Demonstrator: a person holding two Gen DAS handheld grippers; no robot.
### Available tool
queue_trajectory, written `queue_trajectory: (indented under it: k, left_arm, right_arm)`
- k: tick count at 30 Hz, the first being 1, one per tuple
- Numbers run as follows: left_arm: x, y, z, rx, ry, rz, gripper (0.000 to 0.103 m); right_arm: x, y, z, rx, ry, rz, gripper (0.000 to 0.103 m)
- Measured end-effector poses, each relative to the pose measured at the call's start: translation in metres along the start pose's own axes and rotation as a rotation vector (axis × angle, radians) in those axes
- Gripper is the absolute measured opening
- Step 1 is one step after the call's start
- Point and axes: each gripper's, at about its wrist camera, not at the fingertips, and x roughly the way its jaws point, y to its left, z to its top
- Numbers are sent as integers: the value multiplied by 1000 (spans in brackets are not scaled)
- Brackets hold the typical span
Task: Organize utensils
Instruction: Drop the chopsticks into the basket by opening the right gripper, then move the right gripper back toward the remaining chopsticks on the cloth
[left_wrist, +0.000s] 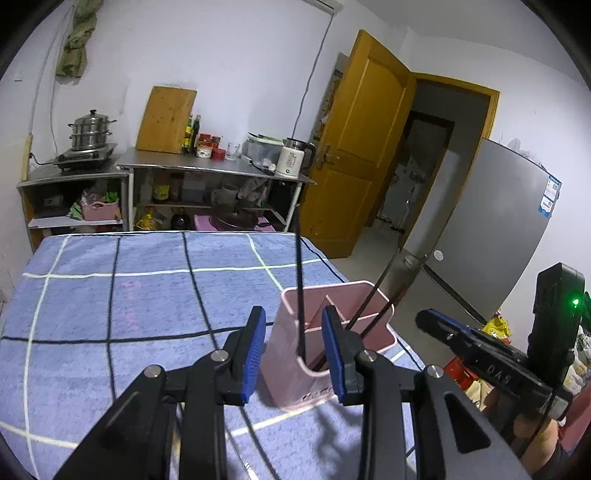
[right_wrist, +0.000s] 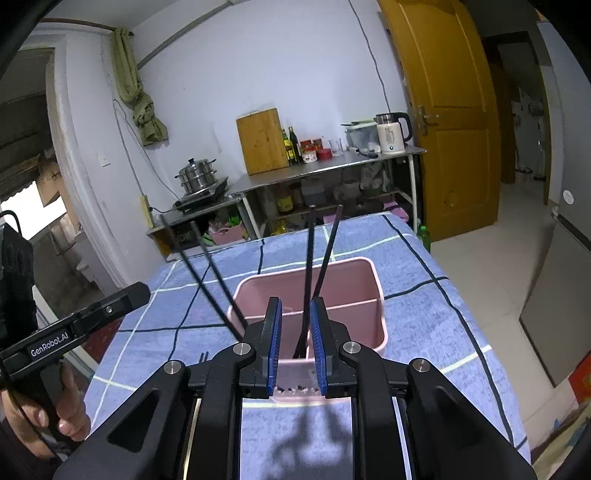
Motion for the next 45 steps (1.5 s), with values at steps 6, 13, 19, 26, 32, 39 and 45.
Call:
queue_trajectory:
  k: [6, 13, 19, 26, 32, 39, 45]
  left_arm:
    - [-33, 11, -20, -21, -43, 40, 33]
    - [-66, 23, -52, -21, -67, 94, 34]
    - [-78, 34, -79, -34, -44, 130, 34]
    - [-84, 46, -103, -67, -21, 152, 34]
    - [-82, 55, -115, -89, 3, 164, 34]
    - [-73, 65, -129, -107, 43, 179, 34]
    - [-59, 74, -135, -124, 77, 181, 31]
  right_arm:
    - [-17, 17, -20, -39, 0, 18, 16]
    - [-27, 35, -46, -85, 15, 9, 16]
    - [-30, 41, -65, -78, 37, 36, 16]
    - [-30, 52, -86, -86, 73, 62, 16]
    - [-23, 58, -98, -95, 107, 78, 16]
    - [-14, 67, -105, -117, 135, 97, 16]
    - [-2, 71, -109, -129, 159, 111, 16]
